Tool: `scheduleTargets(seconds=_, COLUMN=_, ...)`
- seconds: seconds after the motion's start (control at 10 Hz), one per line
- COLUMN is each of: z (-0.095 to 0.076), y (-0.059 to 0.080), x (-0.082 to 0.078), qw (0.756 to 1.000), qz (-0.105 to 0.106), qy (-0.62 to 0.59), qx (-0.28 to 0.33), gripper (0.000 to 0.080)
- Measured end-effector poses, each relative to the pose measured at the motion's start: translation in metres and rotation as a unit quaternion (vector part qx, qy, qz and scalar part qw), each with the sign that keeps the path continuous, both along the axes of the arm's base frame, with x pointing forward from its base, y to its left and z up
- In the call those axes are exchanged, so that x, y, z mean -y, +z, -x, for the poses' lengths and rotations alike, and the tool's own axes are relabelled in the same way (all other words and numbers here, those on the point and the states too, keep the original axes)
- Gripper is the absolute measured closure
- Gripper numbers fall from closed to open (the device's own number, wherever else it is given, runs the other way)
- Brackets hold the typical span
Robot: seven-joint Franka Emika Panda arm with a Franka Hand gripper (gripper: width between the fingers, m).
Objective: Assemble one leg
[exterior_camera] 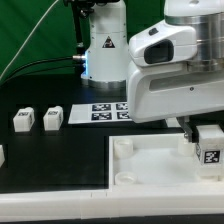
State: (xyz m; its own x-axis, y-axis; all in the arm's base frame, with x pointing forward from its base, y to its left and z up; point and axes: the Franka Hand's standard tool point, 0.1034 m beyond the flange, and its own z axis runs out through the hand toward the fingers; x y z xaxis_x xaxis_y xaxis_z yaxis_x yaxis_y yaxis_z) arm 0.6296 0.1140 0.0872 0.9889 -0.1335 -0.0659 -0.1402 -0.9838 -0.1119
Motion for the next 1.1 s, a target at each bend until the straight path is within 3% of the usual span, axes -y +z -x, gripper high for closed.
scheduleTargets(seconds=0.2, z=-0.0001, y=0.0, x=0.0006, qw=0.994, qz=0.003, qy=-0.109, qx=-0.014, gripper=0.0499)
scheduleTargets(seconds=0.5, z=0.0003, y=-0.0004, x=0.0, qw=0.966, qz=0.009, qy=-0.256, qx=-0.032, gripper=0.0499)
scheduleTargets(seconds=0.7, z=0.0012, y=-0.0012, x=-0.0026, qw=0.923, qz=0.015, qy=-0.382, qx=-0.049, gripper=0.0499)
scheduleTargets(seconds=1.0, z=0.001, y=-0.0014, x=-0.0043, qw=0.857, qz=0.007, qy=-0.509, qx=-0.073, gripper=0.0499)
scheduleTargets(seconds=1.1, z=0.0013, y=-0.0014, x=-0.006, qw=0.85, qz=0.006, qy=-0.522, qx=-0.077, gripper=0.05)
